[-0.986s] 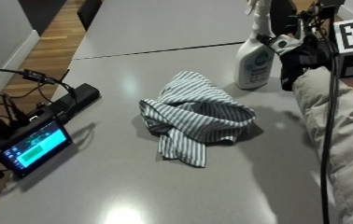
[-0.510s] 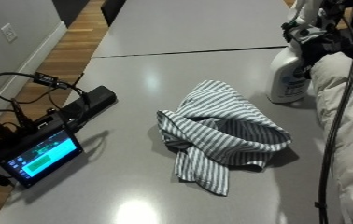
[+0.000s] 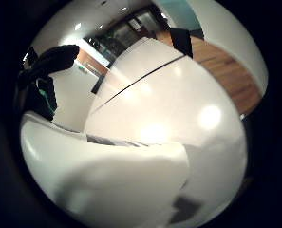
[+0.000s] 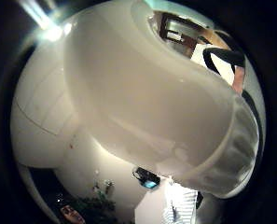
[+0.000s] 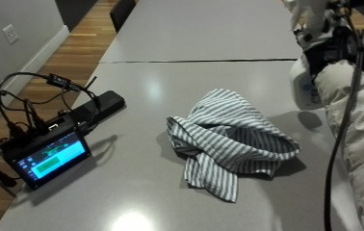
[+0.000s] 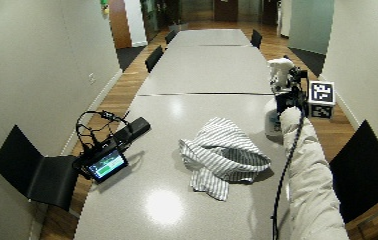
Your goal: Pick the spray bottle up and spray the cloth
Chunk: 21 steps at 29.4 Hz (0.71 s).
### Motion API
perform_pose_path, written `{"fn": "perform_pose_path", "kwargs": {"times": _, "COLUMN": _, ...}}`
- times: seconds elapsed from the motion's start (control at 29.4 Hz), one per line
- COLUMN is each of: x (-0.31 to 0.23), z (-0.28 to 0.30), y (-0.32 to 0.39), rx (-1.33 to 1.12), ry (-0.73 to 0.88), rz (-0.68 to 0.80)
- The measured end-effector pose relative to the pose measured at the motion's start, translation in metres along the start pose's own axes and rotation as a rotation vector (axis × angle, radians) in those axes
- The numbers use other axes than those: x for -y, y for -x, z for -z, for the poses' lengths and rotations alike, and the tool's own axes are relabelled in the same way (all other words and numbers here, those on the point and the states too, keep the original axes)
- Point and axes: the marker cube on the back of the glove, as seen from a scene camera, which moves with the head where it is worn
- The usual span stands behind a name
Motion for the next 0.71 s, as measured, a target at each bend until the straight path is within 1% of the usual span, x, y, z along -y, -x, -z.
{"fn": "perform_pose_path", "kwargs": {"times": 0.07, "x": 0.0, "z": -0.001, "y": 0.015, "rx": -0.131, "ry": 0.045, "rz": 0.094}}
{"fn": "perform_pose_path", "kwargs": {"times": 0.24, "x": 0.007, "z": -0.019, "y": 0.081, "rx": -0.55, "ry": 0.16, "rz": 0.424}}
{"fn": "perform_pose_path", "kwargs": {"times": 0.37, "x": 0.006, "z": -0.03, "y": 0.106, "rx": -0.89, "ry": 0.179, "rz": 0.598}}
{"fn": "perform_pose_path", "kwargs": {"times": 0.48, "x": -0.001, "z": -0.039, "y": 0.112, "rx": -1.077, "ry": 0.196, "rz": 0.678}}
{"fn": "perform_pose_path", "kwargs": {"times": 0.54, "x": -0.008, "z": -0.048, "y": 0.114, "rx": -1.152, "ry": 0.21, "rz": 0.721}}
{"fn": "perform_pose_path", "kwargs": {"times": 0.65, "x": -0.013, "z": -0.057, "y": 0.112, "rx": -1.174, "ry": 0.218, "rz": 0.738}}
{"fn": "perform_pose_path", "kwargs": {"times": 0.71, "x": -0.013, "z": -0.055, "y": 0.108, "rx": -1.137, "ry": 0.212, "rz": 0.698}}
